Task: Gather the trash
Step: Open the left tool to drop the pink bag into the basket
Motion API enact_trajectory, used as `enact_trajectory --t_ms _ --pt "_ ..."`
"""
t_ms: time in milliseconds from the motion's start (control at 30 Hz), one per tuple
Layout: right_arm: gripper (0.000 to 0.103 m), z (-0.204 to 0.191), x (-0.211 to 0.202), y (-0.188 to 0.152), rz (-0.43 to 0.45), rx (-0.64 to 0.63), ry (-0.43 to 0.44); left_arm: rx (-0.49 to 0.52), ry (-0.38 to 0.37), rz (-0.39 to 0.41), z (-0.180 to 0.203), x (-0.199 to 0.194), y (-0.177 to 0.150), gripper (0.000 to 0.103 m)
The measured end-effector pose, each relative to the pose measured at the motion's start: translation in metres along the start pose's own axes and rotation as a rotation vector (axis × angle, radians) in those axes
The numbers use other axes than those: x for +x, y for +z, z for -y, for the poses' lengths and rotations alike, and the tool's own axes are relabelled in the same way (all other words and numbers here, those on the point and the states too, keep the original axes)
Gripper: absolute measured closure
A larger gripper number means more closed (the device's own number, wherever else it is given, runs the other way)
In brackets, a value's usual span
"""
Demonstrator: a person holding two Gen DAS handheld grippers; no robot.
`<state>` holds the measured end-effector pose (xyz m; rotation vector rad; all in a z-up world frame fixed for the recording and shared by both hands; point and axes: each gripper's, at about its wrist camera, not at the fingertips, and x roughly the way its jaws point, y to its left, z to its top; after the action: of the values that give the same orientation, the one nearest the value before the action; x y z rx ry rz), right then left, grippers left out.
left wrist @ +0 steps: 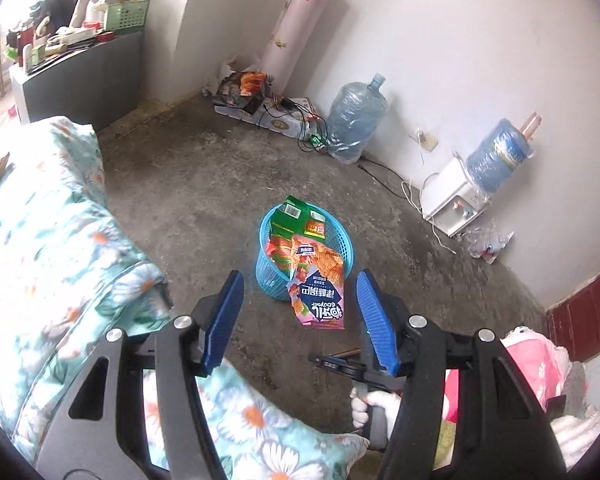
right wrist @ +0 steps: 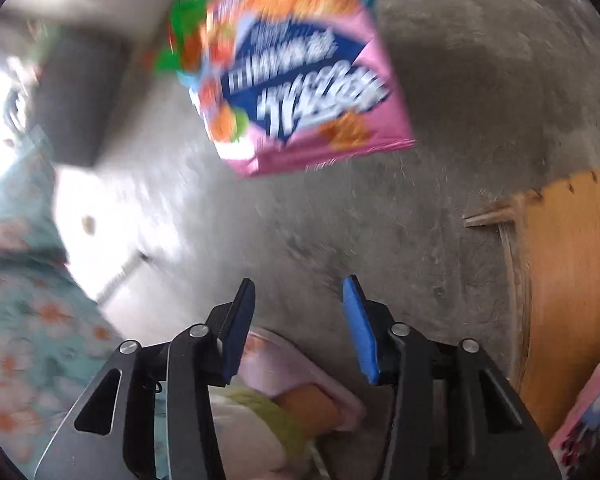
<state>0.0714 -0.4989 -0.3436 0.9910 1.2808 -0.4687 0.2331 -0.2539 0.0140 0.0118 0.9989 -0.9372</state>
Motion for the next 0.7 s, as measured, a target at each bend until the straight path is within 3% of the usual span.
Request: enact_trajectory --t_ms 167,333,567,700 --pt "0.069 -0.011 0.024 0.056 -0.05 -0.03 -0.147 -0.034 0.027 0.059 -0.023 -0.054 -0.027 0.045" --pt "0.069 -0.019 0.008 0.103 0.003 -0.057 -0.229 -0.09 0.052 0.09 -0.049 -0.088 -0.053 0.044" --pt "0.069 -0.027 -0.003 0.129 0.062 -0.119 -0.309 -0.143 0.072 0.1 -0.07 -0.102 -0.078 0.044" --pt "0.069 -0.025 0.0 0.132 0.05 -0.138 -0.317 -0.159 0.072 0.106 -0.072 -0.108 -0.085 0.044"
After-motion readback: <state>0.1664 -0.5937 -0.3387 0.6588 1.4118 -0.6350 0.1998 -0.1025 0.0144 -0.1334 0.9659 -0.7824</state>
